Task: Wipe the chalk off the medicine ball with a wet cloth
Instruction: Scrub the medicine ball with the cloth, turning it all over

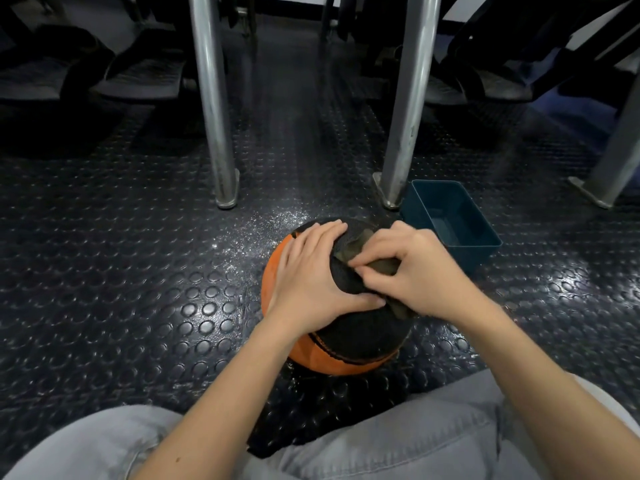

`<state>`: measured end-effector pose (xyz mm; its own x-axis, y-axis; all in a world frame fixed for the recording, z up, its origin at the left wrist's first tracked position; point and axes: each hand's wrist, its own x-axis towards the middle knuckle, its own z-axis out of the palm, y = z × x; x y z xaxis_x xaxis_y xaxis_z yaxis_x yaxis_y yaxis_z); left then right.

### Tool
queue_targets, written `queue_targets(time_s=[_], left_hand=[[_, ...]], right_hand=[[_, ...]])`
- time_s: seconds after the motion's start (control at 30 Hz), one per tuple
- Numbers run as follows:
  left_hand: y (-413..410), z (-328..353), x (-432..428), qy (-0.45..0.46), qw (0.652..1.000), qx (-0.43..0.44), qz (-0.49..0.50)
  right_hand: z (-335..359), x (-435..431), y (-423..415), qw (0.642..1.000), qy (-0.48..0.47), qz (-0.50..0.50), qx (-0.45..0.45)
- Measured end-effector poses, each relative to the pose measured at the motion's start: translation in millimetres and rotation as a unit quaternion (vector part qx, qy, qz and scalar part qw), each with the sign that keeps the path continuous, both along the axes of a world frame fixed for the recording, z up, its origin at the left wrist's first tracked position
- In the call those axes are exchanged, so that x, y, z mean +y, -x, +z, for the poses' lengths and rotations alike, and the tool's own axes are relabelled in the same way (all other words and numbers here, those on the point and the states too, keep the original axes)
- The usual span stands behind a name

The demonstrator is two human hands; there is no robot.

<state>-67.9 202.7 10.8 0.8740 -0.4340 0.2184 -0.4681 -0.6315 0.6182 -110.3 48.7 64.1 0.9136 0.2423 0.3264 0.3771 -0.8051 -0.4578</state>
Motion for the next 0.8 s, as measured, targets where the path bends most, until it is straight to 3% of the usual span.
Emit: queue_targets(time_s=[0.2,0.4,0.63,0.8], left_hand=[[1.0,5.4,-1.6,-0.024,1.0,0.002,-0.012],[1.5,5.3,0.6,0.004,1.0,0.007,-0.016],[2.6,6.3,-7.6,-0.025,0.999,0.0,-0.036],[3.2,6.0,-4.4,-0.011,0.999,0.004,-0.033]], right_hand=[[1.5,-21.4,-31.2,0.995,0.005,-0.101,-0.001],[-1.2,-0.5,5.8,1.0,0.008,0.017,0.01],[5.2,-18.9,-28.3,0.997,0.02,-0.073,0.011],[-2.7,-8.1,10.6,0.999,0.025,0.015,0.014]])
